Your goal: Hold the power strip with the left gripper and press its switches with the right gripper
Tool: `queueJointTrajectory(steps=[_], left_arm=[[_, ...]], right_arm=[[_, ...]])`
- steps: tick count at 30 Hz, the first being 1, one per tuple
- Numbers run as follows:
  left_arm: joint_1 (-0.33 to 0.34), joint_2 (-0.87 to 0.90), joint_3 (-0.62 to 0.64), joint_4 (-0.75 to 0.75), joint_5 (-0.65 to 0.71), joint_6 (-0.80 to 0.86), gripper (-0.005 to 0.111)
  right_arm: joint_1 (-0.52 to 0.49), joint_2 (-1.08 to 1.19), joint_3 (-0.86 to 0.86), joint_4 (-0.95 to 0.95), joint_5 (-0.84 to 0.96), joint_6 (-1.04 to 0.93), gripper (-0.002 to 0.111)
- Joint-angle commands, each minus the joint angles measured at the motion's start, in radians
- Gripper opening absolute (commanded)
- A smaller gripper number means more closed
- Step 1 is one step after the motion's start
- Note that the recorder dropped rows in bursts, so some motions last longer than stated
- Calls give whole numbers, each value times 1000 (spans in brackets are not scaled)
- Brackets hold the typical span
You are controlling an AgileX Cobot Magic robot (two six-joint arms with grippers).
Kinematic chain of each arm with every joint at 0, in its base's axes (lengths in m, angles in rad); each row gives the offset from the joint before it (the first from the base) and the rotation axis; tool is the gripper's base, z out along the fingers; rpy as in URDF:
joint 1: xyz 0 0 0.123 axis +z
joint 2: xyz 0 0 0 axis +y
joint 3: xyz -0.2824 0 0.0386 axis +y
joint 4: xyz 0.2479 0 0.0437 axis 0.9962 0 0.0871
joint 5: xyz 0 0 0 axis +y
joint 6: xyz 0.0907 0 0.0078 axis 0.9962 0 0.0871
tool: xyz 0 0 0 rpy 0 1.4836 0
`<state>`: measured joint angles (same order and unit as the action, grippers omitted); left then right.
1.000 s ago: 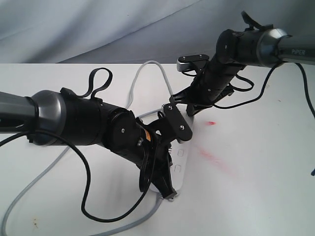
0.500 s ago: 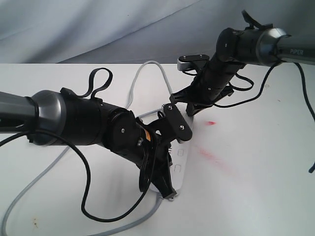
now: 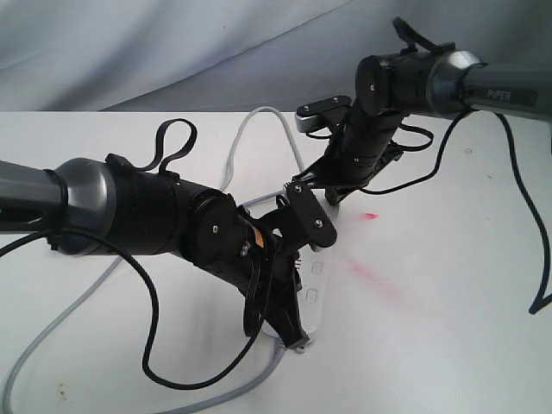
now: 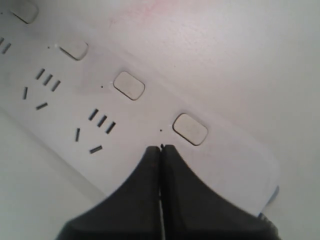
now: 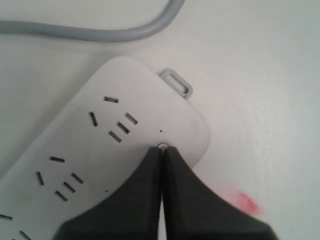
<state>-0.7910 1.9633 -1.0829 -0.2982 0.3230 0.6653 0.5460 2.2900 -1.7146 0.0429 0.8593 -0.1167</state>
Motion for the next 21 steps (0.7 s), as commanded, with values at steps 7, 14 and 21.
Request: queueJointTrajectory(steps=[7,14,21], left_arm=[[1,17,8,4,45,-3,0],[1,17,8,4,45,-3,0],[1,17,8,4,45,-3,0]], right_arm=[[74,75,37,-193,143,82,0],[74,80,37,-196,183,80,0],[100,106,37,-172,208,35,0]])
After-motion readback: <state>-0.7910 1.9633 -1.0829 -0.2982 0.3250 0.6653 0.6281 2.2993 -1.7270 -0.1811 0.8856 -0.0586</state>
